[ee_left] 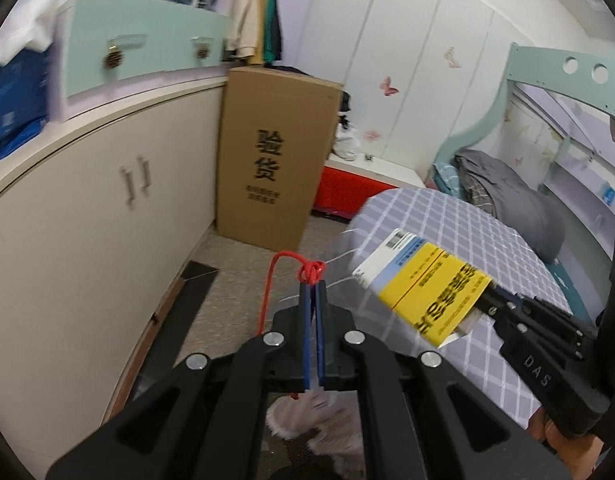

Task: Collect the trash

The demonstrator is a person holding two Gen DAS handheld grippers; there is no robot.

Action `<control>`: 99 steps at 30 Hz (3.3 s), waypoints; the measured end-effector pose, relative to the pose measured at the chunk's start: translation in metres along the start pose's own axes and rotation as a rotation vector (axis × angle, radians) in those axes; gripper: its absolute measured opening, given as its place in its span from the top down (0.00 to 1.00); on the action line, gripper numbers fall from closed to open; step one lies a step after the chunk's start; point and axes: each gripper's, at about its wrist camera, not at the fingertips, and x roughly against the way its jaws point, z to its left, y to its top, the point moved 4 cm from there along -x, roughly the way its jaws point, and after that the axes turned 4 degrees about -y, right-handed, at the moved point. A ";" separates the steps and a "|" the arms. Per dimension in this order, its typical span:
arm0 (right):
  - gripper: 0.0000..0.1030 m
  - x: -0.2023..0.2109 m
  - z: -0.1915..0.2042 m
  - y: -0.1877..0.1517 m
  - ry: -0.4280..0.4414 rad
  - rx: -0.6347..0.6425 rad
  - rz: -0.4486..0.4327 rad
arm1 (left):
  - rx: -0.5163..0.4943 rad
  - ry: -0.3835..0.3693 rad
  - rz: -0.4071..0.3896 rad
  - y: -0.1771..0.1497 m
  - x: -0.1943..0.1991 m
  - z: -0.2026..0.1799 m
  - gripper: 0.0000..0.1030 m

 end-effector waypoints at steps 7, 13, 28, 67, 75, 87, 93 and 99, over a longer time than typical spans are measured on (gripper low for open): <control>0.94 -0.018 0.064 -0.039 0.063 0.072 0.078 | 0.028 0.058 0.021 -0.032 0.025 0.048 0.98; 0.94 -0.036 0.093 -0.079 0.069 0.106 0.154 | 0.087 0.089 0.089 -0.071 0.021 0.085 0.98; 0.94 -0.091 0.118 -0.133 0.019 0.163 0.292 | 0.233 0.177 0.261 -0.152 -0.017 0.175 0.98; 0.94 -0.154 0.191 -0.170 0.134 0.219 0.426 | 0.389 0.387 0.294 -0.187 -0.016 0.246 0.33; 0.36 -0.169 0.208 -0.169 0.202 0.161 0.436 | 0.385 0.507 0.252 -0.176 0.014 0.265 0.26; 0.34 -0.085 0.168 -0.122 0.144 0.133 0.246 | 0.271 0.542 0.152 -0.134 0.057 0.214 0.24; 0.28 0.006 0.121 -0.078 0.088 0.086 0.066 | 0.131 0.489 0.029 -0.094 0.094 0.136 0.22; 0.21 0.104 0.063 -0.055 0.000 0.041 -0.100 | 0.031 0.430 -0.083 -0.071 0.128 0.057 0.17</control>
